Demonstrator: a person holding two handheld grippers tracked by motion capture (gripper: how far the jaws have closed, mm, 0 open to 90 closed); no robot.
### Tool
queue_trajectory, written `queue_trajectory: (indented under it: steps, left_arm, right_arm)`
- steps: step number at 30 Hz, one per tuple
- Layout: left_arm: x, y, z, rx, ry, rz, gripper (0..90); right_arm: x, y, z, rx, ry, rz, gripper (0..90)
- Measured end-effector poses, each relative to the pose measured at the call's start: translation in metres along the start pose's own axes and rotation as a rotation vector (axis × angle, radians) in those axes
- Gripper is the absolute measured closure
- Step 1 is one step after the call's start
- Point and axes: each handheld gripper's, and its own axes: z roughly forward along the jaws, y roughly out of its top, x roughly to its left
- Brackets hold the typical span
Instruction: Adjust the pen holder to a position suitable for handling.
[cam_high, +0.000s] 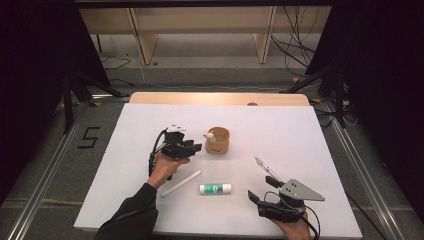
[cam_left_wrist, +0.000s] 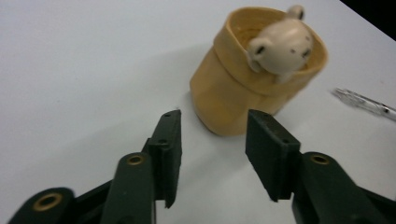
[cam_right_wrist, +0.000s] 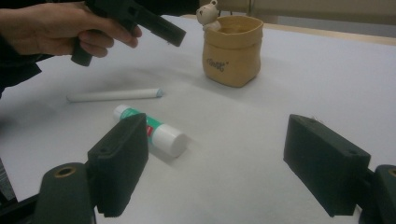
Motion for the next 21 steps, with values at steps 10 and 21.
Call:
queue_trajectory:
  steps: [10, 21]
  left_arm:
    - [-0.009, -0.005, -0.019, 0.075, -0.073, 0.070, 35.8]
    - [-0.016, -0.009, -0.028, 0.109, -0.128, 0.097, 26.1]
  right_arm:
    - [0.000, -0.001, 0.000, 0.003, 0.005, -0.001, 22.9]
    - [0.000, -0.001, -0.001, 0.000, 0.007, 0.000, 22.9]
